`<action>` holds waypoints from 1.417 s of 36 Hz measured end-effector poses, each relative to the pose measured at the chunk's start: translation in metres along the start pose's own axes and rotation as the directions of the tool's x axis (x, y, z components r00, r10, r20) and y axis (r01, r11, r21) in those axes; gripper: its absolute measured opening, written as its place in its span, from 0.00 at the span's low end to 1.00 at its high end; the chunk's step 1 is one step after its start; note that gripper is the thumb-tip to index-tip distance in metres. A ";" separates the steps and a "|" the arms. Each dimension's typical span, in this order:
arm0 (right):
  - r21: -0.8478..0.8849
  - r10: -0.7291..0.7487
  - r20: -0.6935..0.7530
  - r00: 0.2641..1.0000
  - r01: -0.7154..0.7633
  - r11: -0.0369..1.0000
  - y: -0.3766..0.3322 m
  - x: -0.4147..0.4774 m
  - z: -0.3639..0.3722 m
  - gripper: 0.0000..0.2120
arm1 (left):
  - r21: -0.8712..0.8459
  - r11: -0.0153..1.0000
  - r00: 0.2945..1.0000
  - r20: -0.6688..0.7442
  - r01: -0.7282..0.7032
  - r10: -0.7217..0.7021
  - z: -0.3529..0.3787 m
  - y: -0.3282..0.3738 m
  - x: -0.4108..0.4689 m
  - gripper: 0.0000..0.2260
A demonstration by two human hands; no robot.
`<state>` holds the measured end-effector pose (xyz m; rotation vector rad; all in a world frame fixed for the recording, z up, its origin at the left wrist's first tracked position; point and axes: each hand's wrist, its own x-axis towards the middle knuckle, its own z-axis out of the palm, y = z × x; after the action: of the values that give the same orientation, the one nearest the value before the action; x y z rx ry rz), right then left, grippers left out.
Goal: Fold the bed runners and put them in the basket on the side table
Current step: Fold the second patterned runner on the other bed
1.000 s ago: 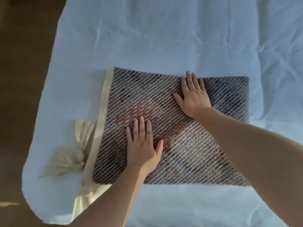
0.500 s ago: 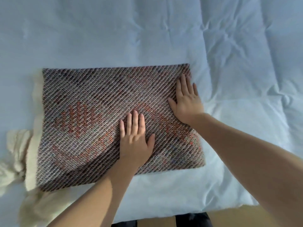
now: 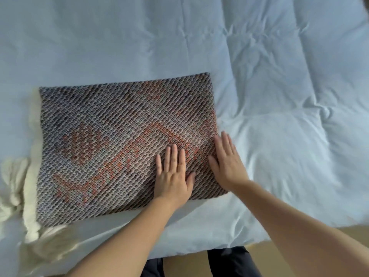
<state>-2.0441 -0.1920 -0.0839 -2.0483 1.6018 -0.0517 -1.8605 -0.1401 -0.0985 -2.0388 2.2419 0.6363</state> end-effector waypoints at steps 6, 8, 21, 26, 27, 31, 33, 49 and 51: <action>0.302 0.234 -0.034 0.972 -0.213 0.929 -0.009 0.095 -0.051 0.30 | -0.051 0.994 0.995 0.016 -0.101 0.102 0.011 0.039 0.004 0.32; 0.392 0.272 0.003 0.962 -0.251 0.885 -0.017 0.118 -0.065 0.30 | -0.084 0.990 0.993 0.030 -0.115 0.118 0.011 0.050 0.006 0.32; 0.456 0.172 0.141 0.975 -0.218 0.863 -0.105 0.146 -0.128 0.13 | -0.493 0.830 0.962 0.054 0.259 -0.268 -0.063 0.066 -0.007 0.38; 0.413 0.108 0.209 0.972 -0.188 0.891 -0.177 0.141 -0.147 0.08 | -0.734 0.575 0.884 0.073 0.361 -0.462 -0.103 0.062 -0.021 0.42; 0.406 0.104 0.218 0.970 -0.187 0.895 -0.192 0.141 -0.148 0.08 | -0.764 0.539 0.874 0.066 0.354 -0.481 -0.112 0.058 -0.025 0.43; 0.389 0.103 0.221 0.970 -0.185 0.903 -0.246 0.140 -0.144 0.09 | -0.815 0.460 0.843 0.063 0.353 -0.534 -0.145 0.031 -0.043 0.36; 0.386 0.112 0.226 0.968 -0.194 0.902 -0.269 0.139 -0.137 0.09 | -0.815 0.428 0.823 0.101 0.391 -0.559 -0.160 0.011 -0.055 0.29; 0.412 0.212 0.149 0.966 -0.256 0.874 -0.409 0.173 -0.009 0.16 | -0.571 0.481 0.660 0.149 0.666 -0.737 -0.155 -0.190 -0.130 0.16; 0.392 0.202 0.149 0.968 -0.245 0.887 -0.422 0.180 0.010 0.14 | -0.545 0.507 0.662 0.126 0.668 -0.739 -0.144 -0.215 -0.136 0.13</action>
<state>-1.6116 -0.2876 0.0369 -1.5164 1.5951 -0.1778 -1.6018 -0.0697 0.0169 -3.0293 1.0357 1.1490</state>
